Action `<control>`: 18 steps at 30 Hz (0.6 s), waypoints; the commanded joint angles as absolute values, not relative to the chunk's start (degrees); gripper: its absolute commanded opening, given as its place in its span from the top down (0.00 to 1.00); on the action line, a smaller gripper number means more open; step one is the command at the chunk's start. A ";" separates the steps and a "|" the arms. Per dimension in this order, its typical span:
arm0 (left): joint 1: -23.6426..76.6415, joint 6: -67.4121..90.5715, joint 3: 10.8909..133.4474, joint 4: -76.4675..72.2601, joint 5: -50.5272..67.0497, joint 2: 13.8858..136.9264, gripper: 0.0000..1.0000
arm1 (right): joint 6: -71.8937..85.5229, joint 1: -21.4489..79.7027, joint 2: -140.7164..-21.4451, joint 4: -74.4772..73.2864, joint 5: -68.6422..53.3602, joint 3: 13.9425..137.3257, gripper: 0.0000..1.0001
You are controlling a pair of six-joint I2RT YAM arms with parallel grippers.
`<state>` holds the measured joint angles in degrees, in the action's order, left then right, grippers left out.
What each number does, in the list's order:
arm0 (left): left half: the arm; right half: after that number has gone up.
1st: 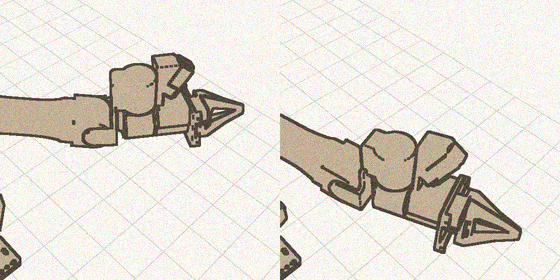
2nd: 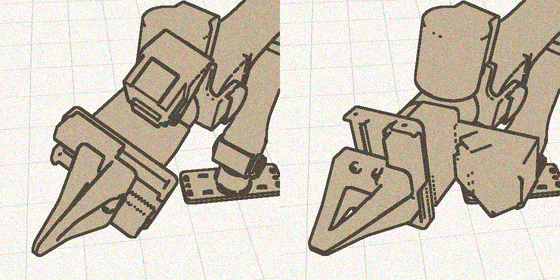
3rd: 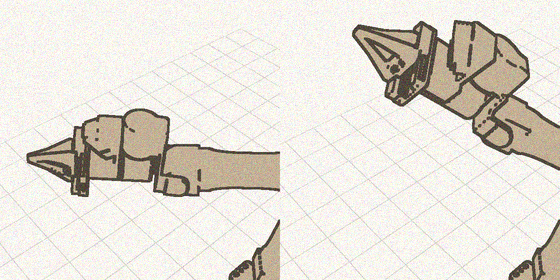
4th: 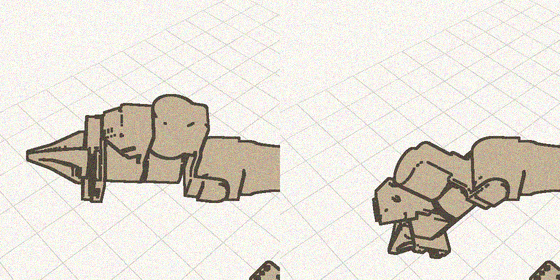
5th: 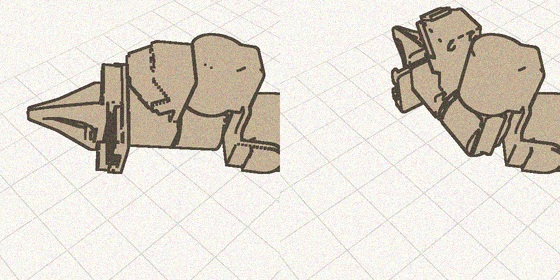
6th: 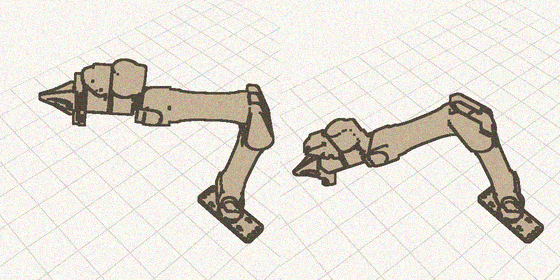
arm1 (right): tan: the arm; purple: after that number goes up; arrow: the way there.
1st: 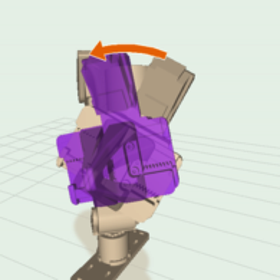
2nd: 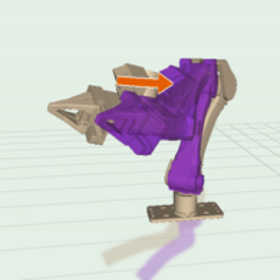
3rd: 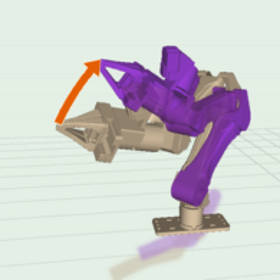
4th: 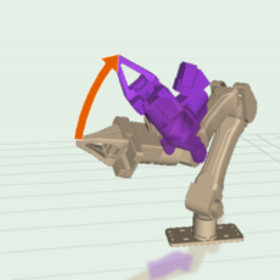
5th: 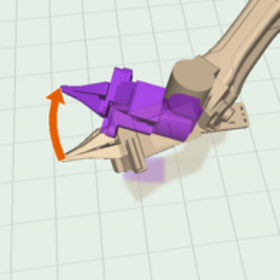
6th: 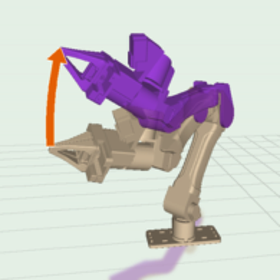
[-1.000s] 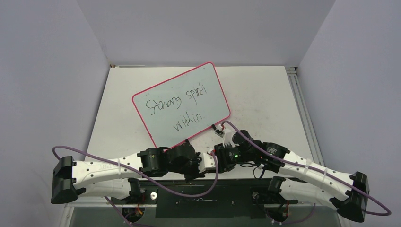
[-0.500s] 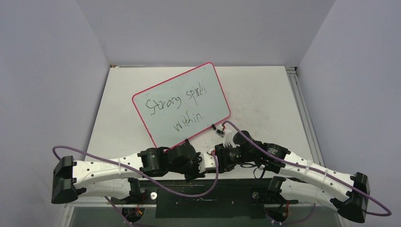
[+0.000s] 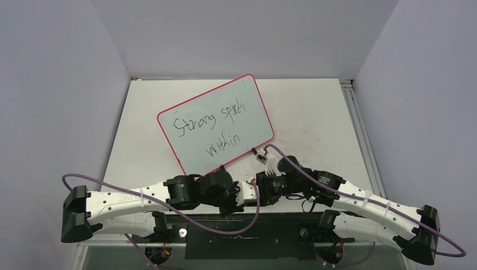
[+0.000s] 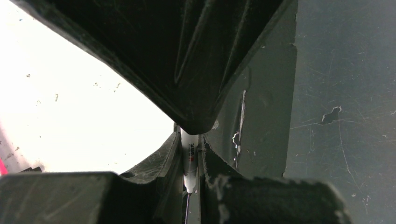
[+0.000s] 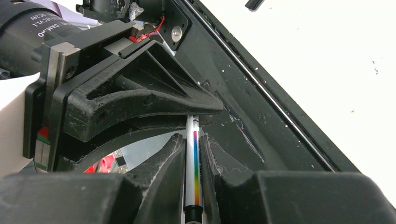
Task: Write a sentence on the whiteboard
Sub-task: Pass from the left arm to the right
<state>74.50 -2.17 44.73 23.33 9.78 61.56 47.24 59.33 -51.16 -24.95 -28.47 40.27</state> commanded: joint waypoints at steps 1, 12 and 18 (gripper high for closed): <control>73.43 -1.97 47.02 22.05 7.66 60.92 1.00 | 48.63 60.56 -49.60 -21.20 -31.39 40.52 0.86; 72.79 1.97 46.56 19.82 0.68 58.67 0.27 | 43.16 60.64 -46.36 -31.16 -13.48 45.95 0.95; 72.16 9.45 44.87 20.57 -9.42 54.02 0.11 | 39.93 59.07 -44.36 -32.71 -0.38 46.74 0.95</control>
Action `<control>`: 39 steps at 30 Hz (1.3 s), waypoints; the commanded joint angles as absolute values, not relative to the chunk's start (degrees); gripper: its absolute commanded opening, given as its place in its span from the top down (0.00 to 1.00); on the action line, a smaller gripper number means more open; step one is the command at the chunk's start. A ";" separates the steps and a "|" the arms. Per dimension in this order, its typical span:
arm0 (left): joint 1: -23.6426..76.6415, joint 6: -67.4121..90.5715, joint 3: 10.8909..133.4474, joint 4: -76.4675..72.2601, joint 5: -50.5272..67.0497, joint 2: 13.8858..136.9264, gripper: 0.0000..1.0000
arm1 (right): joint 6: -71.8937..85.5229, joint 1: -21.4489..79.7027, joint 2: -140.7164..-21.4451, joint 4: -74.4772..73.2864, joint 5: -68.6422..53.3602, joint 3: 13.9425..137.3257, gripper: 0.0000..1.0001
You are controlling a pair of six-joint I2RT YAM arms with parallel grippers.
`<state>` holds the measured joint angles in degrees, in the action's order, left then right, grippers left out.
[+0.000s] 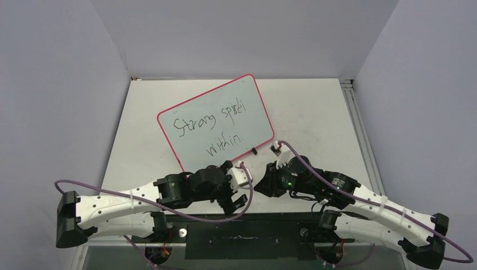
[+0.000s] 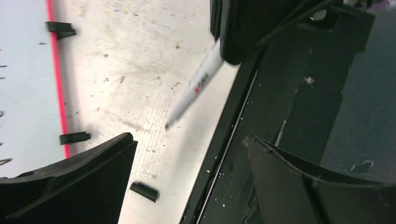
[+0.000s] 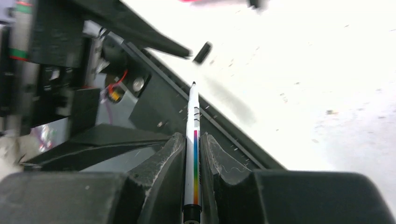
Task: Write a sentence on the whiteboard
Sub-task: Pass from the left arm to the right, then pick up the pen cap from the center of the board.
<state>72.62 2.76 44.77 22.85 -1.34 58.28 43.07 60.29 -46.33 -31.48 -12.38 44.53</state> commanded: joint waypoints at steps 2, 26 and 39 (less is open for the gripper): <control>72.16 13.52 42.90 20.64 -11.29 52.55 0.10 | 38.98 58.04 -43.41 -32.42 3.45 46.24 0.95; 64.72 46.56 31.65 31.64 -20.70 61.29 0.16 | 31.37 50.33 -40.93 -25.05 11.83 42.41 0.94; 62.06 45.68 29.13 27.68 -16.43 65.93 0.30 | 31.26 49.34 -43.17 -24.67 11.50 42.33 0.94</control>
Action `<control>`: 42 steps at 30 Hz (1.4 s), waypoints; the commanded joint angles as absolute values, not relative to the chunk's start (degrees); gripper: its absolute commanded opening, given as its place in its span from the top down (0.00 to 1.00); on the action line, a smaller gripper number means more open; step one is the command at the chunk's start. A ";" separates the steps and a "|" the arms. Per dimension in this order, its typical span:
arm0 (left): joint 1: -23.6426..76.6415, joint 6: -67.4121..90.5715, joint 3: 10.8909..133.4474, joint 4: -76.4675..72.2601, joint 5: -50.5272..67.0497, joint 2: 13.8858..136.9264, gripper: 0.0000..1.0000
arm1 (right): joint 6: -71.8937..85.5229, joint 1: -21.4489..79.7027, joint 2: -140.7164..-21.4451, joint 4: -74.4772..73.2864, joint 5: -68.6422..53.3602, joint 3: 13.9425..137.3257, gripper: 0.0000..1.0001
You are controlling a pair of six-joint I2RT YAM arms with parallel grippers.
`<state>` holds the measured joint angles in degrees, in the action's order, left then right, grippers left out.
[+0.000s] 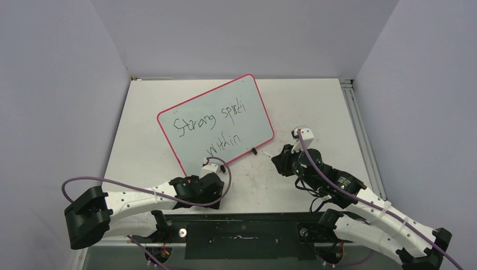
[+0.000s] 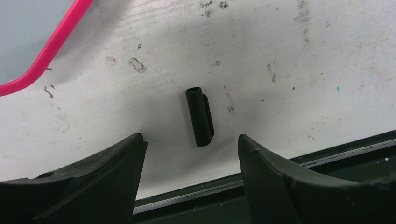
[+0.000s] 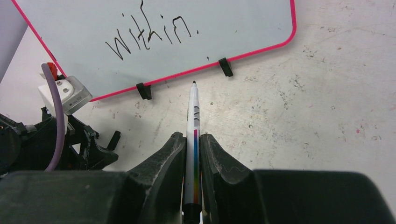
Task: Write a sentence on the whiteboard
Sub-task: Pick up the pen cap from the center of the board.
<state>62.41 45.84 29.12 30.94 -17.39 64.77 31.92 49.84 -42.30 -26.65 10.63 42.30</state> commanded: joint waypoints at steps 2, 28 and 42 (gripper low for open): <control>62.04 45.06 29.53 27.32 -16.39 67.12 0.33 | 31.42 49.15 -43.30 -24.69 11.37 42.13 0.94; 63.90 46.99 34.93 33.82 -18.31 77.48 0.86 | 31.47 47.75 -42.04 -23.82 10.49 39.95 0.92; 62.47 43.04 35.98 33.05 -18.98 65.05 1.00 | 25.40 47.72 -42.42 -30.91 8.19 46.87 0.94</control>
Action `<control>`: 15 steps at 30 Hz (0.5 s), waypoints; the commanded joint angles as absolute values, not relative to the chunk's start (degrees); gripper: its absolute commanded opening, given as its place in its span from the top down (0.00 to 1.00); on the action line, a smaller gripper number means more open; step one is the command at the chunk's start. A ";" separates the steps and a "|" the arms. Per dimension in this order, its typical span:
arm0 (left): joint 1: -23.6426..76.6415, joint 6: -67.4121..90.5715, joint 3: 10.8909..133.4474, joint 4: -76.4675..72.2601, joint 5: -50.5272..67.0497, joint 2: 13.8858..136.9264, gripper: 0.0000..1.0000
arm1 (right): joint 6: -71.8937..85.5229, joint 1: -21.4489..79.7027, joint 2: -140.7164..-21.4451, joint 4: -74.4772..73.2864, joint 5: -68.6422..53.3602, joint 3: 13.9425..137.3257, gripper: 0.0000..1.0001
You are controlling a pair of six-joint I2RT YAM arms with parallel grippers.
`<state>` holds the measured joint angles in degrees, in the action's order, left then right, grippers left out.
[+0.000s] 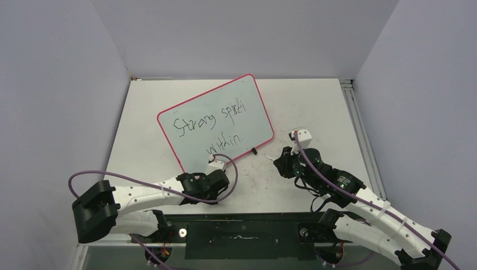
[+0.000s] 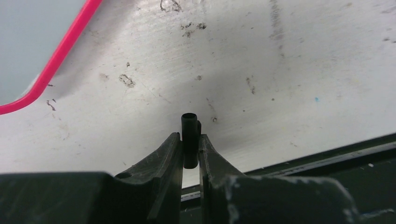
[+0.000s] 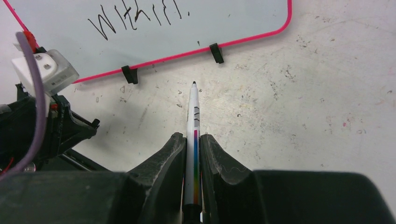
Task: Write a sentence on the whiteboard
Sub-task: Pick up the pen cap from the center of the board, then insert the whiteboard marker without the cap into the pen cap.
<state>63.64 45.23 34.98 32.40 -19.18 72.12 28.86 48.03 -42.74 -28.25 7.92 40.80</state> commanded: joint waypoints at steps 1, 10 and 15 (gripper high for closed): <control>62.10 41.76 36.71 33.10 -18.79 63.38 1.00 | 24.90 47.70 -42.45 -31.78 8.32 47.91 0.94; 52.46 26.34 48.03 36.85 -11.46 56.33 1.00 | 22.20 46.85 -45.32 -26.98 -5.82 51.49 0.95; 49.64 14.10 51.64 37.08 -9.45 56.70 1.00 | 21.87 41.80 -48.15 -22.99 -19.21 50.84 0.95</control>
